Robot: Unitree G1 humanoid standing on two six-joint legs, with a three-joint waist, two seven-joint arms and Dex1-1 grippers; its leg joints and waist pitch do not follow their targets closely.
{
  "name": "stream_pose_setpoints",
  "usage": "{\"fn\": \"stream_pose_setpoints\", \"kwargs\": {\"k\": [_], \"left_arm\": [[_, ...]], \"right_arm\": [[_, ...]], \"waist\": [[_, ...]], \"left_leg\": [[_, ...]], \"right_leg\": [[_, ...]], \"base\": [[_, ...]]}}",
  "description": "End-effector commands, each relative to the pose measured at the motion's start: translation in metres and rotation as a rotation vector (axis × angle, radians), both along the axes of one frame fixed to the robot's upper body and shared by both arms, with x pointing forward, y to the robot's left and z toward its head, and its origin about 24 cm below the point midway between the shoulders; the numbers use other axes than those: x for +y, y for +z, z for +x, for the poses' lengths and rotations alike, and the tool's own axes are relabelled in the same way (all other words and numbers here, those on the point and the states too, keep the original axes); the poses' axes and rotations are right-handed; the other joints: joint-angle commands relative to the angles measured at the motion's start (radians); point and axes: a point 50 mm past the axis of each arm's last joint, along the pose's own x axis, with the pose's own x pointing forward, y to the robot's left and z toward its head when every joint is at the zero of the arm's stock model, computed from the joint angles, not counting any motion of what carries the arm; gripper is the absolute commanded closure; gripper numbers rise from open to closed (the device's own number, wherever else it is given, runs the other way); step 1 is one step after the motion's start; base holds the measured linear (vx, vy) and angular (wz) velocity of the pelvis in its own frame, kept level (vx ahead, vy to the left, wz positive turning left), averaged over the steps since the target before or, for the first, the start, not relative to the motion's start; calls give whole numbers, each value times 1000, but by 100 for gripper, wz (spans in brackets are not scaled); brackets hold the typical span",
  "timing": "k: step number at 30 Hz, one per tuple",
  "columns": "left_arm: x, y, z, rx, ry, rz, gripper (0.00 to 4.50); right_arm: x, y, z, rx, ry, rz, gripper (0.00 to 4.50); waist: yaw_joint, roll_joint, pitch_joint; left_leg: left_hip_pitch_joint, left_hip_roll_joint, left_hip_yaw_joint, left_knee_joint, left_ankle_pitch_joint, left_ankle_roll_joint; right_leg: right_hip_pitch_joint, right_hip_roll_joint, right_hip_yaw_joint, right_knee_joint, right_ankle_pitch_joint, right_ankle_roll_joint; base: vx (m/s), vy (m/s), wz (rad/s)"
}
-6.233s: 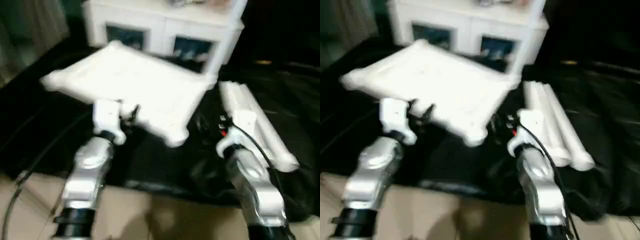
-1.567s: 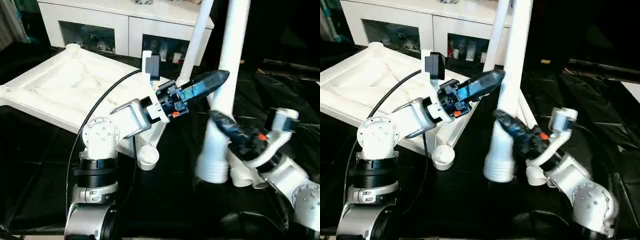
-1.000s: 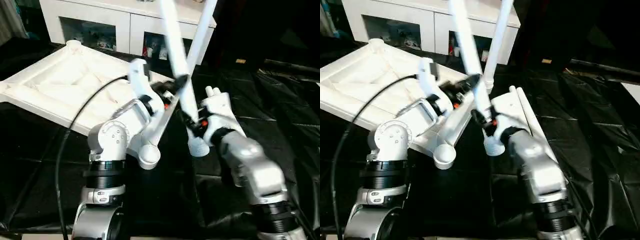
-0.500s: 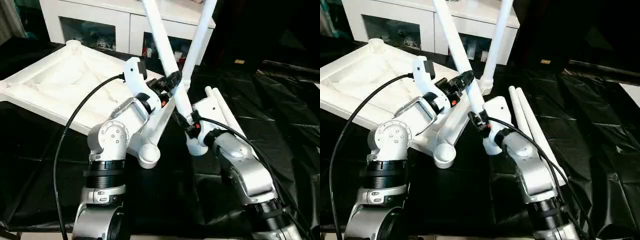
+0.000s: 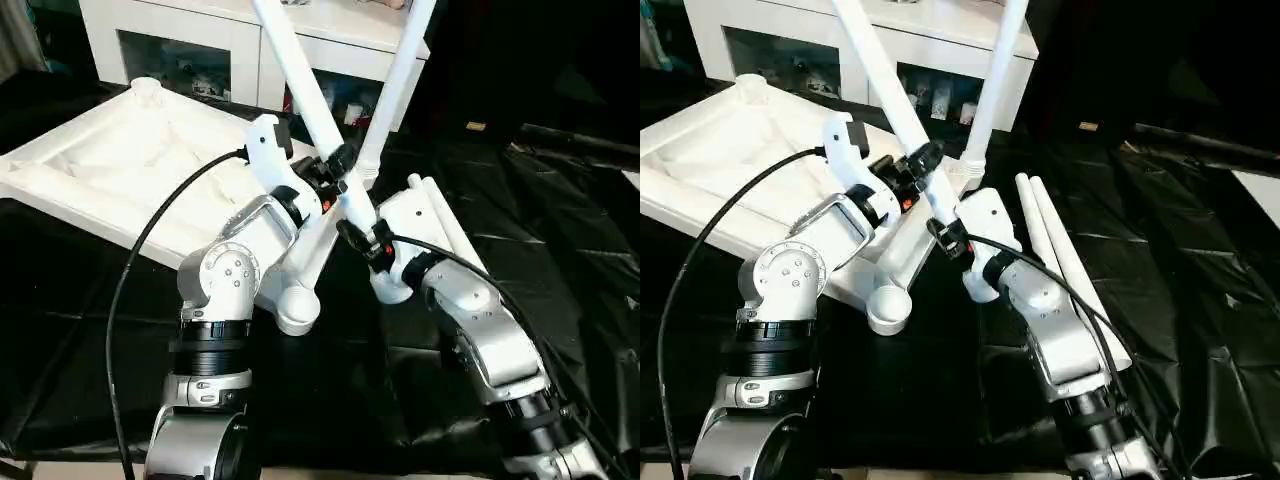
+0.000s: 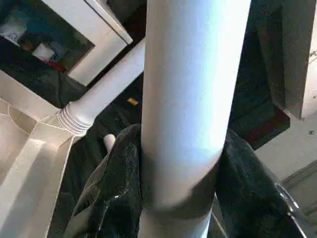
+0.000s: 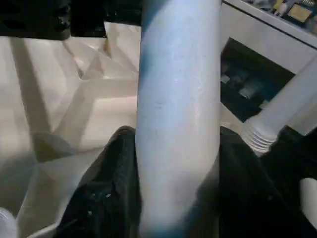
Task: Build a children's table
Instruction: Pick table leg
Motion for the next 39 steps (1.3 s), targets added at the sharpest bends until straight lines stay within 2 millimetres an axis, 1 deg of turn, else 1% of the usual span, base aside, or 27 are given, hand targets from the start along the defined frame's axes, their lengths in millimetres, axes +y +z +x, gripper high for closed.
{"fn": "stream_pose_setpoints", "kwargs": {"k": [1, 2, 3, 4, 5, 6, 7, 8, 9, 10, 11, 12, 14, 16, 17, 19, 21, 23, 27, 31, 32, 33, 34, 35, 37, 38, 39], "left_arm": [[-4, 7, -2, -79, -84, -2, 271], [0, 11, -3, -127, -129, 17, 271], [6, 16, -4, -185, -198, 39, 272], [6, 16, -4, -185, -198, 39, 273], [12, 21, -7, -237, -291, 53, 273], [12, 21, -7, -237, -291, 53, 273], [16, 22, -8, -264, -338, 67, 273], [19, 24, -11, -293, -394, 79, 273], [24, 25, -14, -327, -484, 102, 273], [24, 25, -14, -327, -484, 102, 273], [26, 29, -18, -371, -562, 104, 273], [26, 32, -23, -391, -619, 90, 273], [25, 36, -31, -422, -718, 53, 273], [24, 38, -33, -429, -750, 35, 273], [21, 42, -40, -449, -823, -16, 273], [20, 44, -43, -459, -857, -39, 273], [15, 45, -46, -483, -909, -61, 273], [13, 43, -44, -483, -913, -54, 273], [14, 43, -43, -482, -915, -55, 273], [15, 42, -41, -475, -897, -35, 273], [14, 40, -38, -468, -857, -8, 273], [14, 39, -36, -457, -842, -2, 238], [11, 33, -24, -391, -738, 55, 217], [10, 28, -18, -348, -674, 99, 203], [8, 23, -14, -326, -616, 155, 186], [6, 21, -13, -331, -583, 194, 186], [3, 18, -12, -332, -546, 237, 166]], "right_arm": [[-3, 10, -1, 30, 64, 99, 197], [-8, 11, -2, 74, 83, 142, 187], [-14, 12, -4, 122, 113, 179, 180], [-14, 12, -4, 122, 113, 179, 171], [-23, 11, -9, 168, 176, 187, 171], [-23, 11, -9, 168, 176, 187, 167], [-27, 11, -11, 193, 214, 193, 164], [-31, 12, -14, 211, 254, 202, 164], [-38, 12, -19, 250, 307, 232, 164], [-38, 12, -19, 250, 307, 232, 164], [-45, 11, -23, 292, 363, 260, 164], [-47, 10, -25, 316, 384, 272, 164], [-50, 8, -29, 346, 410, 279, 164], [-50, 7, -30, 356, 423, 276, 164], [-50, 4, -35, 391, 461, 274, 164], [-50, 3, -38, 409, 482, 271, 194], [-48, 0, -42, 444, 509, 276, 204], [-47, 0, -44, 454, 524, 284, 233], [-47, 0, -46, 459, 533, 284, 245], [-47, 1, -46, 446, 521, 299, 254], [-47, 2, -44, 430, 498, 303, 255], [-47, 2, -43, 424, 488, 302, 256], [-47, 1, -36, 383, 412, 290, 256], [-47, 1, -30, 352, 350, 275, 256], [-45, 1, -26, 326, 302, 268, 262], [-43, 1, -24, 312, 281, 264, 262], [-41, 2, -23, 304, 265, 270, 264]], "waist": [[-2, 9, -70], [-3, 7, -70], [-1, 9, -70], [-1, 11, -70], [-2, 9, -69], [2, 10, -70], [1, 11, -69], [3, 8, -70], [7, 10, -70], [8, 12, -70], [8, 12, -69], [9, 12, -70], [9, 11, -69], [9, 11, -69], [10, 15, -67], [11, 14, -66], [11, 16, -66], [13, 16, -66], [15, 16, -66], [17, 17, -67], [18, 17, -68], [19, 17, -67], [19, 21, -68], [19, 26, -69], [24, 26, -70], [26, 29, -70], [28, 31, -71]], "left_leg": [[18, 28, -1, -65, -46, -5], [18, 28, -2, -65, -44, 0], [22, 28, -3, -66, -36, 11], [22, 28, -4, -66, -31, 11], [21, 29, -3, -66, -25, 6], [23, 27, -4, -66, -22, 5], [21, 30, -2, -66, -17, 0], [22, 29, 0, -65, -17, -1], [24, 28, 0, -66, -18, 3], [24, 28, 0, -66, -22, 5], [22, 30, 0, -67, -22, 0], [23, 30, 1, -67, -28, 3], [18, 32, 1, -69, -34, -8], [18, 33, 2, -69, -41, -15], [19, 32, 2, -69, -56, -20], [19, 35, 2, -72, -80, -28], [20, 36, 2, -72, -92, -32], [22, 36, 3, -73, -97, -34], [20, 36, 1, -75, -116, -48], [19, 37, 1, -75, -121, -51], [19, 36, 1, -74, -117, -51], [19, 36, 1, -75, -114, -50], [19, 36, 0, -74, -109, -54], [20, 36, 1, -73, -111, -61], [22, 36, 0, -74, -118, -72], [19, 36, -1, -75, -121, -75], [21, 37, -1, -75, -113, -77]], "right_leg": [[48, -60, 28, -54, 70, -131], [48, -60, 29, -54, 70, -131], [46, -57, 29, -53, 69, -127], [46, -57, 27, -51, 72, -127], [45, -56, 27, -52, 79, -133], [47, -57, 26, -51, 78, -133], [45, -58, 27, -49, 87, -141], [46, -60, 27, -50, 85, -151], [46, -60, 27, -50, 76, -154], [46, -59, 27, -50, 70, -155], [46, -62, 26, -49, 66, -165], [46, -63, 26, -50, 55, -173], [48, -66, 26, -49, 46, -192], [47, -68, 25, -50, 33, -203], [47, -69, 26, -51, 14, -207], [45, -71, 25, -54, -19, -211], [44, -71, 25, -57, -40, -208], [42, -70, 25, -59, -52, -202], [42, -72, 25, -61, -85, -186], [41, -71, 24, -61, -86, -184], [41, -71, 24, -60, -79, -185], [40, -71, 24, -61, -73, -185], [40, -71, 24, -59, -65, -186], [35, -71, 24, -60, -55, -187], [39, -72, 23, -62, -71, -180], [42, -72, 24, -61, -68, -173], [41, -71, 23, -59, -47, -170]], "base": [[0, 0, 0], [0, 0, 0], [0, 0, 0], [0, 0, 0], [0, 0, 0], [0, 0, 0], [0, 0, 0], [0, 0, 0], [0, 0, 0], [0, 0, 0], [0, 0, 0], [0, 0, 0], [0, 0, 0], [0, 0, 0], [0, 0, 0], [0, 0, 0], [0, 0, 0], [0, 0, 0], [0, 0, 0], [0, 0, 0], [0, 0, 0], [0, 0, 0], [0, 0, 0], [0, 0, 0], [0, 0, 0], [0, 0, 0], [0, 0, 0]]}}
